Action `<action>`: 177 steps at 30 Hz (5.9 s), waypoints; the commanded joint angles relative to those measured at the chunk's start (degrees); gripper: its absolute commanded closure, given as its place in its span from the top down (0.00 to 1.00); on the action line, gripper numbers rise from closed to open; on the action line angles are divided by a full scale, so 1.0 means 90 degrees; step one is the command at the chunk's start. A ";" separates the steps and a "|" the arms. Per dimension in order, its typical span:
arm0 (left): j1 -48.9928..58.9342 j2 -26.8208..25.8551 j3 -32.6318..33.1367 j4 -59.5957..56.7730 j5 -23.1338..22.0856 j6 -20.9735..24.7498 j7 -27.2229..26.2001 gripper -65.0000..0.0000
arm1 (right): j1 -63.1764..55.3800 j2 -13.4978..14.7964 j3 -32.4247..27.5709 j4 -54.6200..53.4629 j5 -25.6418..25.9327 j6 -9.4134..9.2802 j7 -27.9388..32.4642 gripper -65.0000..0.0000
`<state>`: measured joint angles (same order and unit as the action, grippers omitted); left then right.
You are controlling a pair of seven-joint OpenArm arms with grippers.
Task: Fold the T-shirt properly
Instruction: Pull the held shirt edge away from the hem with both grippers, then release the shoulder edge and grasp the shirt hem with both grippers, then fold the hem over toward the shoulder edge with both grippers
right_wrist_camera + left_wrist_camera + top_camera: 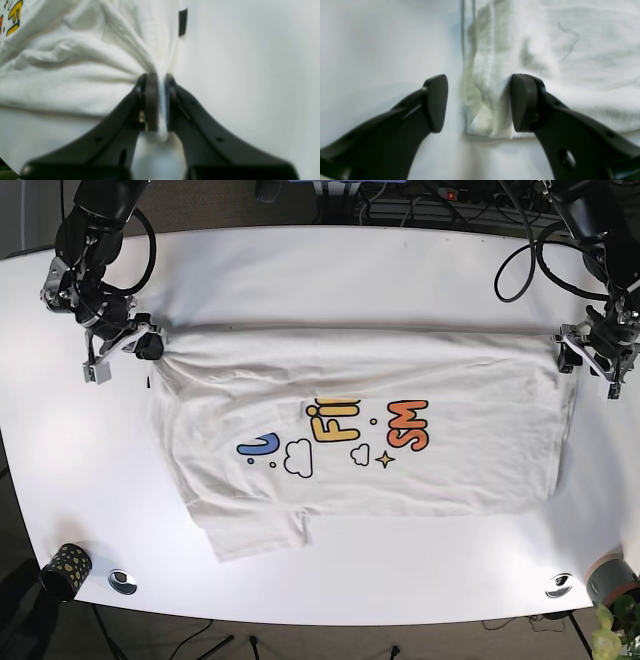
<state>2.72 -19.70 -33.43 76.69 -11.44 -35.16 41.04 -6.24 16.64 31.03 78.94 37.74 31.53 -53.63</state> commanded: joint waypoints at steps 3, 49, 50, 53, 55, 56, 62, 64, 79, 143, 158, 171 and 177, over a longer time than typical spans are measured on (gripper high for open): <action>-0.0073 -0.0150 0.0183 -0.0174 -0.0052 0.0014 -0.0101 0.57 | 0.0063 0.0099 0.0025 0.0113 0.0100 -0.0001 0.0054 0.05; 0.2272 -0.0336 -0.0246 0.1536 -0.0062 -0.0538 0.0495 0.11 | -0.2867 -0.0086 0.0094 0.2897 0.0129 -0.0001 0.0015 0.05; 0.2272 -0.0336 -0.0246 0.1545 -0.0062 -0.0538 0.0534 0.13 | -0.2877 -0.0086 0.0094 0.2917 0.0129 -0.0001 0.0015 0.05; 0.2262 -0.0345 -0.0227 0.1545 -0.0062 -0.0538 0.0691 0.34 | -0.2867 -0.0086 0.0094 0.3044 0.0100 -0.0040 0.0024 0.11; 0.2252 -0.0345 -0.0207 0.1545 -0.0062 -0.0538 0.0710 0.50 | -0.2740 -0.0096 0.0094 0.3083 0.0100 -0.0050 0.0024 0.24; 0.2242 -0.0355 -0.0188 0.1545 -0.0062 -0.0538 0.0691 0.56 | -0.2701 -0.0096 0.0094 0.3093 0.0100 -0.0050 0.0024 0.30; 0.1725 -0.0590 -0.0051 0.1545 -0.0052 -0.0538 0.0710 0.59 | -0.2261 -0.0096 0.0094 0.3073 0.0071 -0.0060 0.0024 0.63; 0.1558 -0.0639 -0.0051 0.1545 -0.0062 -0.0538 0.0710 0.59 | -0.2086 -0.0076 0.0094 0.3044 0.0071 -0.0060 0.0024 0.63; 0.0044 -0.0814 0.0144 0.1526 -0.0052 -0.0538 0.0974 0.59 | -0.0181 -0.0028 0.0035 0.1598 0.0071 -0.0050 -0.0171 0.64; -0.3931 -0.0717 0.1717 -0.4745 -0.0052 0.1088 -0.0550 0.60 | 0.3453 -0.0545 -0.1547 -0.3003 -0.2273 0.0653 0.1568 0.08; -0.3902 -0.0717 0.1688 -0.4589 -0.0091 0.1059 -0.0980 0.01 | 0.3580 -0.0506 -0.1567 -0.2964 -0.2303 0.0663 0.1548 0.00; -0.3003 -0.0551 0.1688 -0.2157 -0.0091 0.1039 -0.0872 0.00 | 0.2701 -0.0506 -0.1557 -0.0512 -0.2801 0.0653 0.1187 0.00; -0.2427 -0.0531 0.1668 -0.1131 -0.0101 0.1039 -0.0569 0.00 | 0.2300 -0.0487 -0.1547 0.0660 -0.2781 0.0702 0.0523 0.00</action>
<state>-18.28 -23.33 -18.09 63.94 -11.60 -25.71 36.86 13.54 11.42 16.86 81.87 11.99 37.56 -48.84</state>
